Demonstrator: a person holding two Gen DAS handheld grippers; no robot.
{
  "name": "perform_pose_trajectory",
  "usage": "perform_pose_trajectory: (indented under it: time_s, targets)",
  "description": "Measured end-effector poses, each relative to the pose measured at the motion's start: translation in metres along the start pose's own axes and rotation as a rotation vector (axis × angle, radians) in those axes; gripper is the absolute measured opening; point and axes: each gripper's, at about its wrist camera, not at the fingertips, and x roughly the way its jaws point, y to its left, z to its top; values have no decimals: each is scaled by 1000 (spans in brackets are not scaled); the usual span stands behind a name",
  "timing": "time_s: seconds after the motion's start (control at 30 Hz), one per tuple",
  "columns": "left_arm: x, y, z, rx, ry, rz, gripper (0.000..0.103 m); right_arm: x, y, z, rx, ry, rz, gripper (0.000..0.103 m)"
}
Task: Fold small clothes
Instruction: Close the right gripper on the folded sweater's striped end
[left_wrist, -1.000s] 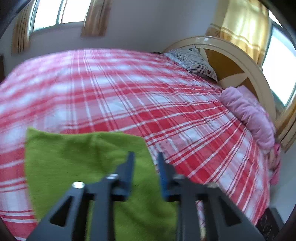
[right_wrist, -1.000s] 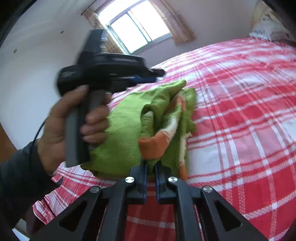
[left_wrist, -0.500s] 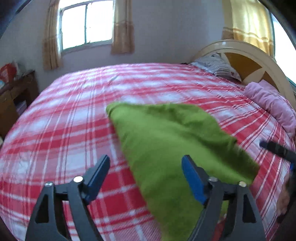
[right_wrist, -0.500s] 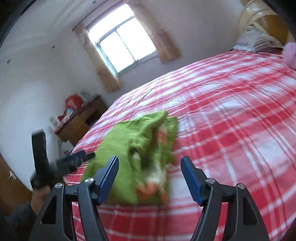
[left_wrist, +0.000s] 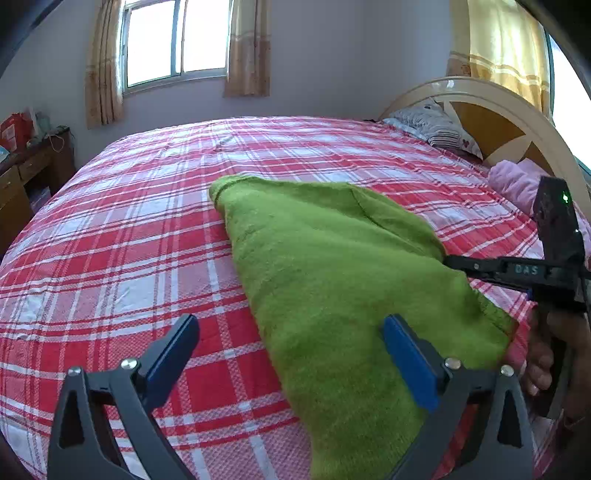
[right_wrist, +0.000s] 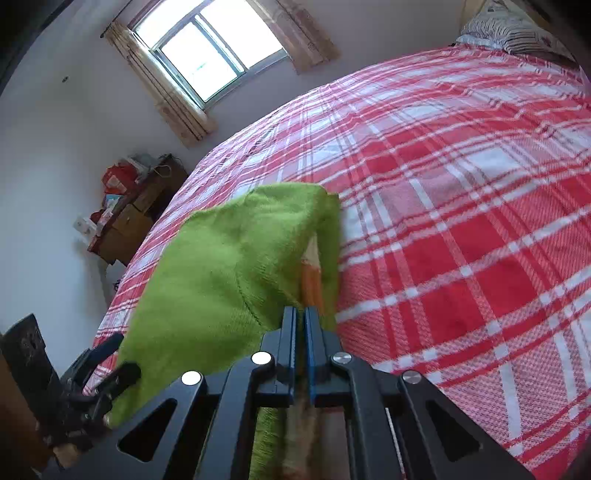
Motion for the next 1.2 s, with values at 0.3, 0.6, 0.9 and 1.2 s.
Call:
perform_pose_trajectory:
  time_s: [0.3, 0.6, 0.9, 1.2]
  targets:
    - [3, 6, -6, -47, 6, -14, 103, -16, 27, 33, -68, -87, -35, 64]
    - [1, 24, -4, -101, 24, 52, 103, 48, 37, 41, -211, 126, -207, 39]
    - [-11, 44, -21, -230, -19, -94, 103, 16, 144, 38, -491, 29, -63, 40]
    - [0, 53, -29, -311, 50, -159, 103, 96, 163, 14, -572, 316, 25, 38]
